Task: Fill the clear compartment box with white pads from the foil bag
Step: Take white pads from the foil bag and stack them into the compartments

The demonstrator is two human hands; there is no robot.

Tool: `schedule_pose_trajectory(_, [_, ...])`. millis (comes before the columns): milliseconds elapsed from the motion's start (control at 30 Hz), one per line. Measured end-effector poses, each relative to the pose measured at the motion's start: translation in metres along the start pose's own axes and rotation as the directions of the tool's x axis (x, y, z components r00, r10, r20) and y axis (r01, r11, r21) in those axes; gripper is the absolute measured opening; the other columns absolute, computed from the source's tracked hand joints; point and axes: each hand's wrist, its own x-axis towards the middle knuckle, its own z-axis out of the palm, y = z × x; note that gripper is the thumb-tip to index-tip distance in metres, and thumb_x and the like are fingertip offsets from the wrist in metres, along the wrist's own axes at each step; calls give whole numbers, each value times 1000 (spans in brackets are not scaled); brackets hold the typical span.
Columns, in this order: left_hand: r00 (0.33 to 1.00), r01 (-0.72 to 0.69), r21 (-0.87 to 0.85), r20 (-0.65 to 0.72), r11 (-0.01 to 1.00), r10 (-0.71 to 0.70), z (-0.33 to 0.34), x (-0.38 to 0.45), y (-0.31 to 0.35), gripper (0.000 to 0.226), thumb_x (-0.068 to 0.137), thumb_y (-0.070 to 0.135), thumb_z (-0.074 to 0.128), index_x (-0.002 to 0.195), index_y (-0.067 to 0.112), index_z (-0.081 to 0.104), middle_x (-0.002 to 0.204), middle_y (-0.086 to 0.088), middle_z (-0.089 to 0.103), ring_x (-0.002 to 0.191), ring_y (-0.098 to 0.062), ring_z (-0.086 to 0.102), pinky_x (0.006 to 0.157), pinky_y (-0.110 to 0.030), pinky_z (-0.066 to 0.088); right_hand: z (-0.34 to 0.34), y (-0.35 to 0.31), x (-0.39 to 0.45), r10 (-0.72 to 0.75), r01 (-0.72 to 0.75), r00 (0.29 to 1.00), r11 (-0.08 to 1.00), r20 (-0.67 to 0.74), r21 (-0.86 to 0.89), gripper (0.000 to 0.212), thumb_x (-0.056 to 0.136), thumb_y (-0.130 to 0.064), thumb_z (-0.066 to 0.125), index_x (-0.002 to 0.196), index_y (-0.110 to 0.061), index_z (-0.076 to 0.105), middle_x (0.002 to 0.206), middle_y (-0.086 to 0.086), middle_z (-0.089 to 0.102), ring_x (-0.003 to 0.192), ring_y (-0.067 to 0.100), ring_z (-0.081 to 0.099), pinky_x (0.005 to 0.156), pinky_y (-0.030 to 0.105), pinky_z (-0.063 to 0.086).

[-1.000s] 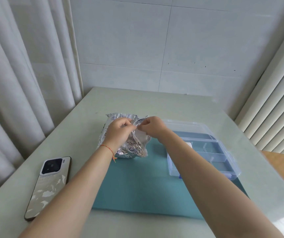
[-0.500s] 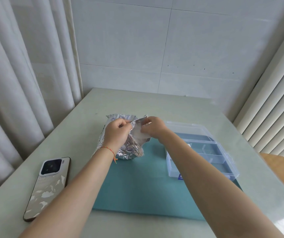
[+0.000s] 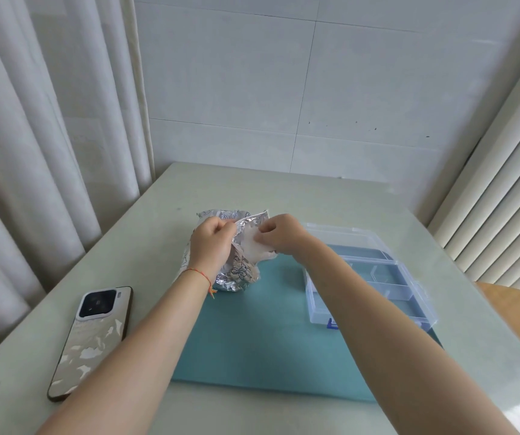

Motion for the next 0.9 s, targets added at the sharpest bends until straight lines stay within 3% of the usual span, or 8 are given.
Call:
schedule_pose_trajectory(167, [999,-1,-5,-39,1000,0,-2,-1,0,29,82,11,58,61,11,38,51,9,32,61,-15,34,57,-27,30,-27,12,-5,28,-15,998,968,-48,251,12,92,-15,62,87,-6,67,67,9,56,57,21,48,57,26,49])
schedule_pose_trajectory(233, [1000,-4,17,-30,1000,4,-2,-4,3,27,82,12,60,61,9,44,58,9,47,62,-13,46,59,-26,35,-33,16,-8,23,-3,998,937,-51,349,15,93,-17,64,91,-3,66,65,7,54,55,18,47,52,22,47])
schedule_pose_trajectory(300, [1000,-16,76,22,997,15,-1,-2,6,20,82,14,64,65,7,54,78,10,65,79,-8,60,69,-26,44,-36,18,-11,-3,24,999,915,-53,403,18,93,-19,65,90,-2,65,63,7,51,53,17,44,50,22,45])
schedule_pose_trajectory(400, [993,-74,190,104,979,55,3,0,15,6,81,21,67,81,15,68,91,6,70,85,-11,61,79,-29,48,-37,18,-18,-55,72,997,898,-52,433,17,91,-19,68,82,-5,64,61,6,49,48,14,40,48,23,38])
schedule_pose_trajectory(467, [988,-115,200,123,973,92,5,-2,26,12,85,28,65,90,18,71,92,9,69,88,-6,61,78,-23,48,-41,16,-22,-99,100,995,872,-27,479,17,89,-17,69,76,-9,62,59,5,47,45,13,35,45,22,29])
schedule_pose_trajectory(533, [978,-115,114,189,987,92,9,-8,38,18,88,33,66,92,16,72,86,10,69,81,-2,62,74,-16,48,-45,16,-26,-135,115,991,842,1,528,16,88,-15,70,75,-10,62,60,6,45,43,12,30,42,20,22])
schedule_pose_trajectory(667, [945,70,-136,327,988,-21,21,-19,45,11,87,19,70,84,9,71,66,-1,68,61,-16,64,59,-24,53,-52,21,-33,-172,125,985,806,26,579,11,88,-13,70,80,-7,66,61,6,44,43,11,27,40,19,21])
schedule_pose_trajectory(900, [954,214,-200,251,956,-161,42,-21,41,16,90,11,66,75,8,69,63,-6,67,53,-17,63,48,-22,51,-72,44,-46,-131,113,991,804,-11,583,15,91,4,59,103,-3,65,74,12,59,55,17,58,54,23,51])
